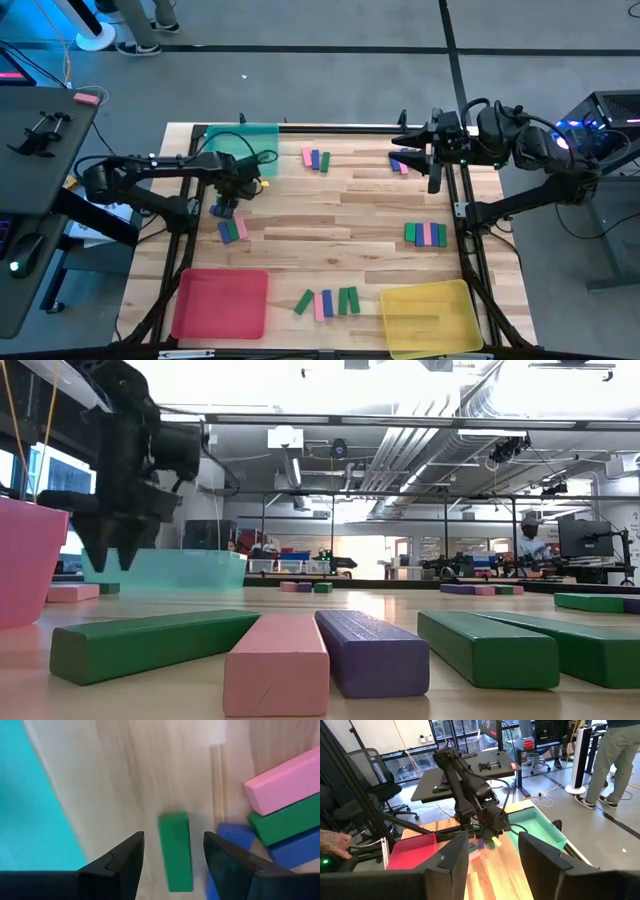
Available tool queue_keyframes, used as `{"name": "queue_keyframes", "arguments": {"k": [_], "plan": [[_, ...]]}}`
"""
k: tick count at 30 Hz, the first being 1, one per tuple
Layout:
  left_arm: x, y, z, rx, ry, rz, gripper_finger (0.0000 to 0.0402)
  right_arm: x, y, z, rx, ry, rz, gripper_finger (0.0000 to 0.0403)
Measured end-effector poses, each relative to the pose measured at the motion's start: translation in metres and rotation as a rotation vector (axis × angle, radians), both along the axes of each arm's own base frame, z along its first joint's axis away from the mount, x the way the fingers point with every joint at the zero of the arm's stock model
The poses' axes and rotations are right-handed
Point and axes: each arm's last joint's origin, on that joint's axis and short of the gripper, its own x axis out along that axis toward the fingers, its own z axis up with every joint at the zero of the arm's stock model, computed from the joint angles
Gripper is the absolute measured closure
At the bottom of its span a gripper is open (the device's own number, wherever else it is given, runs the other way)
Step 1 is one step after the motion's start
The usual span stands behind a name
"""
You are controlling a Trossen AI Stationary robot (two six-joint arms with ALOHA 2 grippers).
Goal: Sort blocks
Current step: Put the green block into the blue bin
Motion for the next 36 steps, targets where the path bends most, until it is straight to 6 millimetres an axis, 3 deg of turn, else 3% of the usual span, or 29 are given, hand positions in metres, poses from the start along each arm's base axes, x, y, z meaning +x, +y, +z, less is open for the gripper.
{"name": "queue_keyframes", "arguments": {"k": [22, 25, 29, 32, 36], "plan": [[-0.019, 0.003, -0.029, -0.016, -0.004, 0.097, 0.0211, 0.0, -0.001, 0.0, -0.004, 0.001, -0.021, 0.0252], [-0.02, 0.002, -0.032, -0.039, 0.002, 0.129, 0.0243, 0.0, -0.001, 0.0, -0.004, 0.001, -0.021, 0.0252], [-0.018, 0.003, -0.028, -0.041, 0.001, 0.139, 0.0343, 0.0, -0.001, 0.0, -0.006, 0.001, -0.023, 0.0252], [-0.014, 0.007, -0.023, -0.034, -0.016, 0.179, 0.035, 0.0, -0.001, 0.0, -0.007, 0.001, -0.024, 0.0252], [0.002, 0.016, 0.0, -0.007, -0.087, 0.183, 0.035, 0.0, -0.001, 0.0, -0.007, 0.001, -0.023, 0.0252]]}}
